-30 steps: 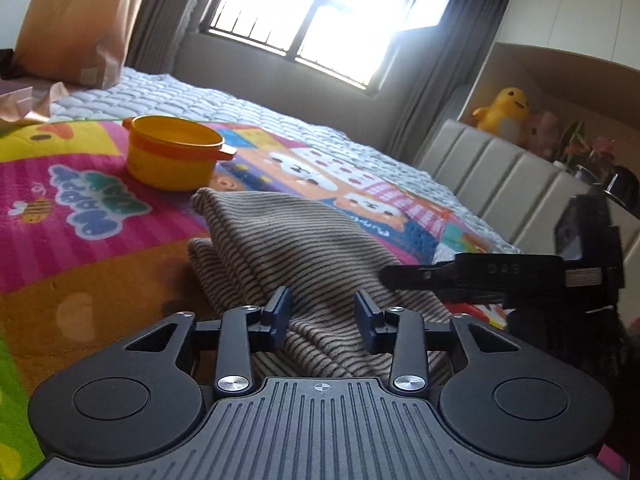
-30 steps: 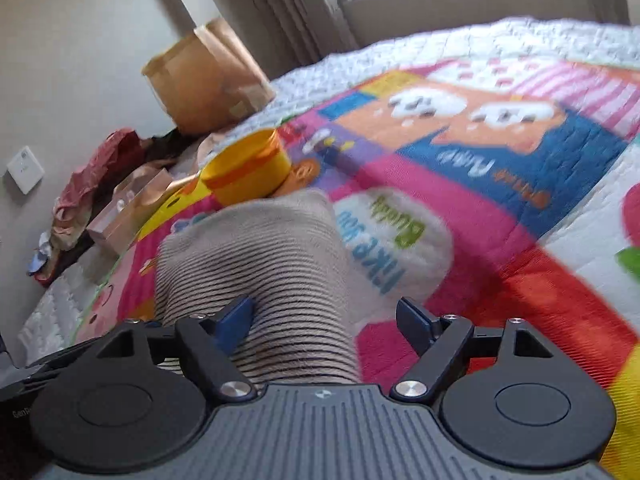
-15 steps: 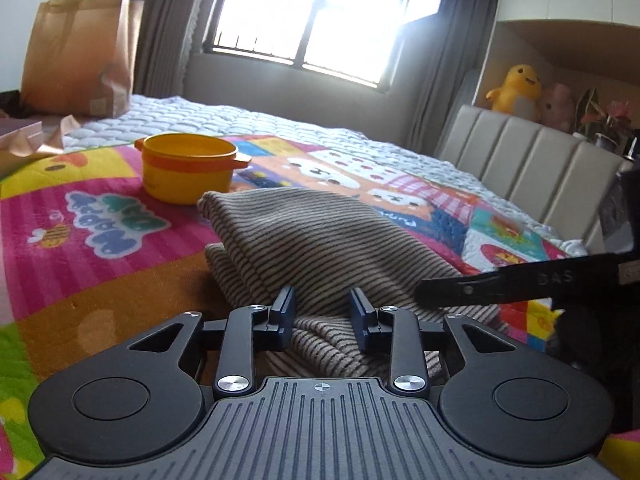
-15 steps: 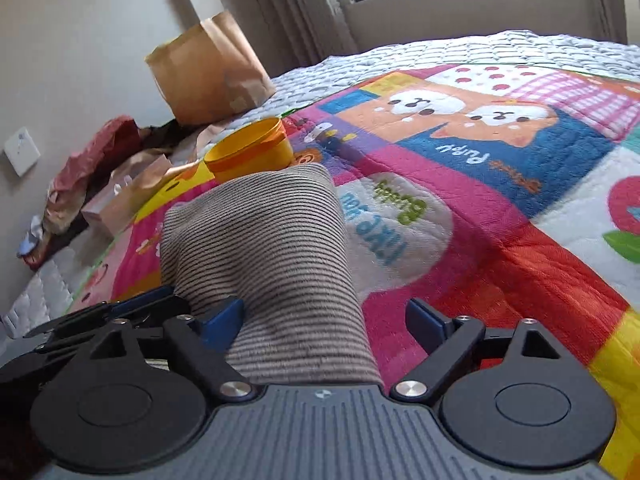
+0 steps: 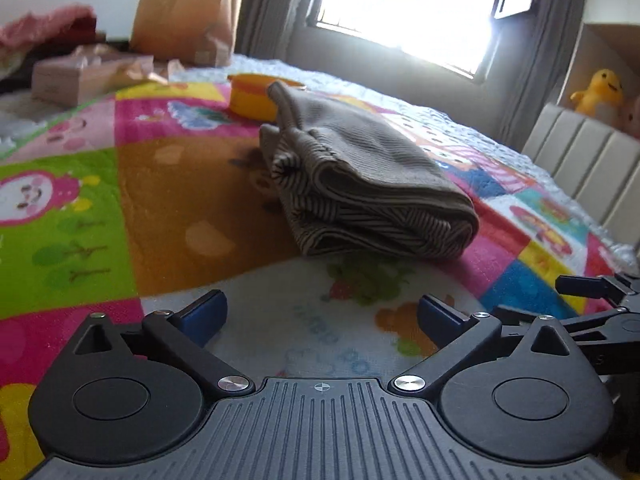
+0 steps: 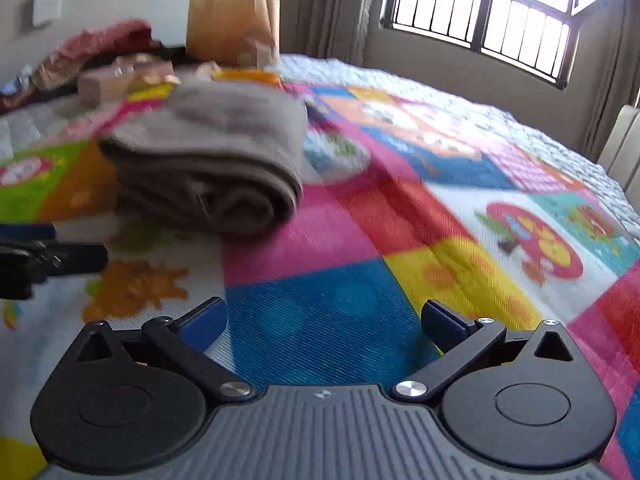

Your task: Fold clothes

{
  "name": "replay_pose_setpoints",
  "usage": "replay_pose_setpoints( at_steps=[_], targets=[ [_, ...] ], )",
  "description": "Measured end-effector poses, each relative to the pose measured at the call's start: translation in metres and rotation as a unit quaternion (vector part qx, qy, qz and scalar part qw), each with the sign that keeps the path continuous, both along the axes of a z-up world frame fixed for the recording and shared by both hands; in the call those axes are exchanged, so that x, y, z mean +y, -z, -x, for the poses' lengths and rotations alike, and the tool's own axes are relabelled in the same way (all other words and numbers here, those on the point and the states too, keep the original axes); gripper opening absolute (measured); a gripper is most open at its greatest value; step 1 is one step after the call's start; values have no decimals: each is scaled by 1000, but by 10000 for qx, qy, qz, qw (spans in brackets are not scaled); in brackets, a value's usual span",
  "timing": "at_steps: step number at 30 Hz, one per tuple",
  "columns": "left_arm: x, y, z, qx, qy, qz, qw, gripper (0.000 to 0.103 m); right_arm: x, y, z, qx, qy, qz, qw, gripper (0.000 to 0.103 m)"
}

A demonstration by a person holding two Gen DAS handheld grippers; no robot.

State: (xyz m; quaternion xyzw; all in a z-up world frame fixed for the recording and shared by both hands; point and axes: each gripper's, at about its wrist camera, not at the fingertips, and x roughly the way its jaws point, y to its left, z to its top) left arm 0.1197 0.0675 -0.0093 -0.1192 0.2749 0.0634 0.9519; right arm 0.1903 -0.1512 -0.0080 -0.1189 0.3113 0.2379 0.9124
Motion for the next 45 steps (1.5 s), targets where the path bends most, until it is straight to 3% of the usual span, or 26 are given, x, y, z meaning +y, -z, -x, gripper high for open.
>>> replay_pose_setpoints(
  at_steps=[2, 5, 14, 21, 27, 45],
  targets=[
    [-10, 4, 3, 91, -132, -264, 9995, 103, -11, 1, 0, 83, 223, -360, 9991, 103],
    [-8, 5, 9, -30, -251, -173, 9995, 103, -19, 3, 2, 116, 346, -556, 9978, 103],
    [-19, 9, 12, -109, -402, -518, 9978, 103, -5, 6, 6, -148, 305, -60, 9994, 103],
    [-23, 12, 1, 111, -466, -706, 9964, 103, -5, 5, -27, 153, -212, -312, 9992, 103],
    [-25, 13, 4, 74, -475, -757, 9960, 103, 1, 6, -19, -53, -222, -93, 9997, 103],
    [-26, 12, 8, -17, -541, -812, 9952, 103, -2, 5, -14, -99, -251, -31, 9996, 103]
  ],
)
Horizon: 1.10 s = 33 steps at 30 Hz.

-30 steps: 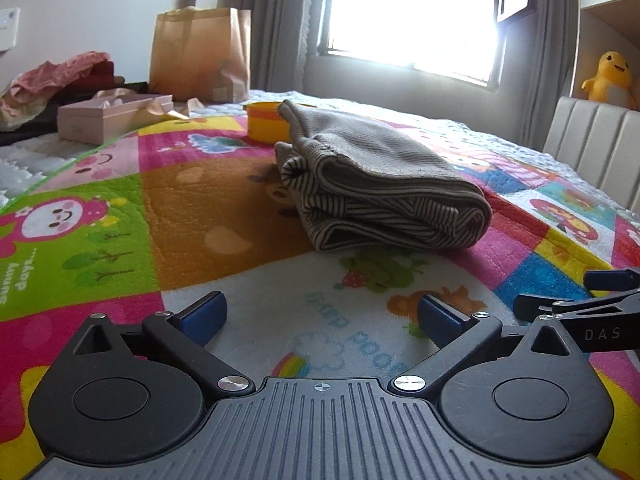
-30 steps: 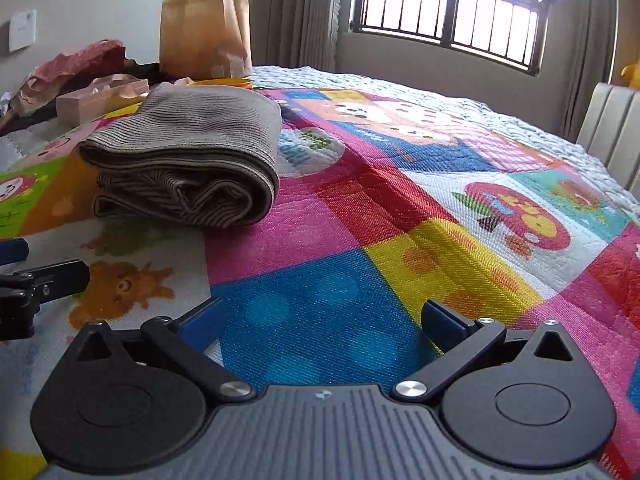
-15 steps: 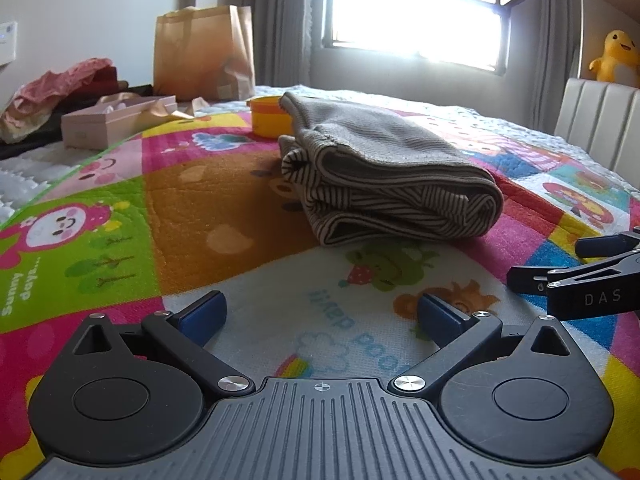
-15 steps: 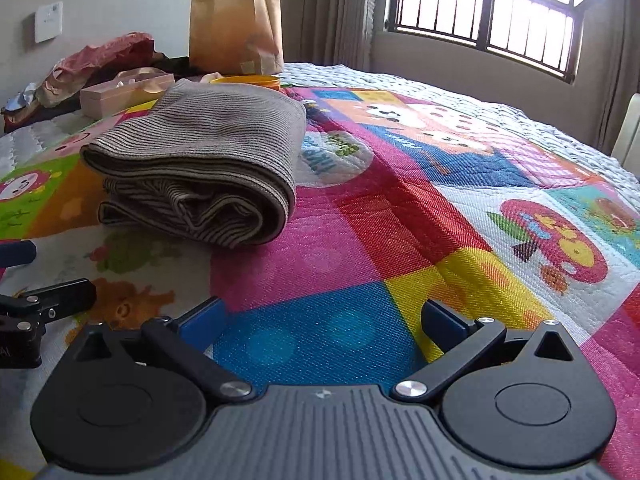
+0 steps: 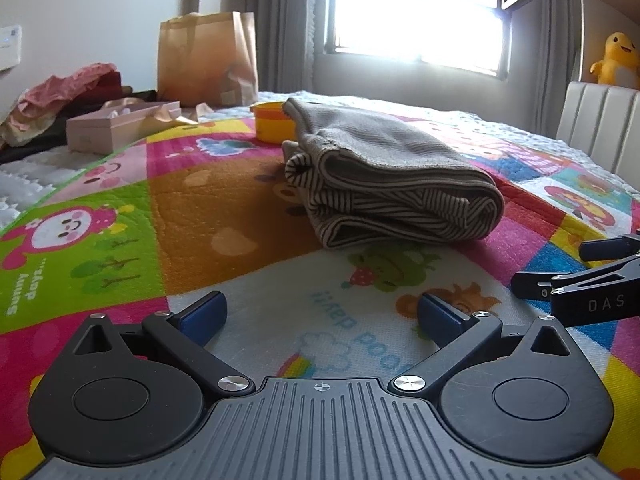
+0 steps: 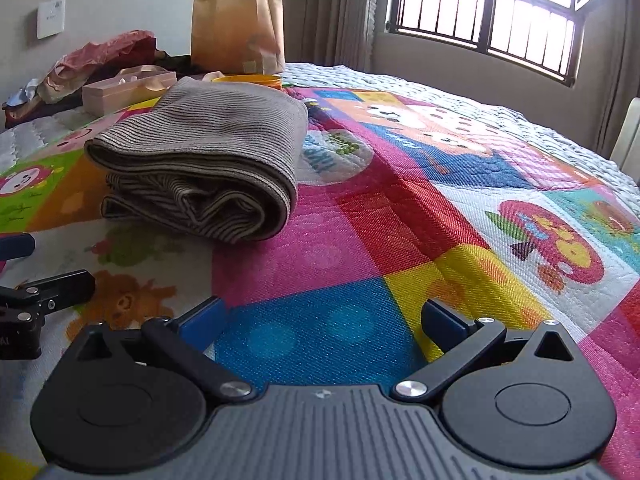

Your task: Fold clothes

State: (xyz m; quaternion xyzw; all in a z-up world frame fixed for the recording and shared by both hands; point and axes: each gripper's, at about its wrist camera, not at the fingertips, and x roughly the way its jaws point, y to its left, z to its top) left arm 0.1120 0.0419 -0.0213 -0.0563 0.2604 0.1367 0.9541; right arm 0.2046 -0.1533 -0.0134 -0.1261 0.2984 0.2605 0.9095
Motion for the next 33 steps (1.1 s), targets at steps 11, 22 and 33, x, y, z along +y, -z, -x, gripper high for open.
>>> replay_pose_setpoints(
  at_steps=[11, 22, 33],
  targets=[
    [0, -1, 0, -21, -20, -4, 10000, 103, 0, 0, 0, 3, 0, -4, 10000, 103],
    [0, 0, 1, -48, -31, -11, 10000, 103, 0, 0, 0, 4, -1, -4, 10000, 103],
    [0, 0, 2, -75, -39, -22, 10000, 103, 0, 0, 1, 3, 0, -3, 10000, 103]
  ],
)
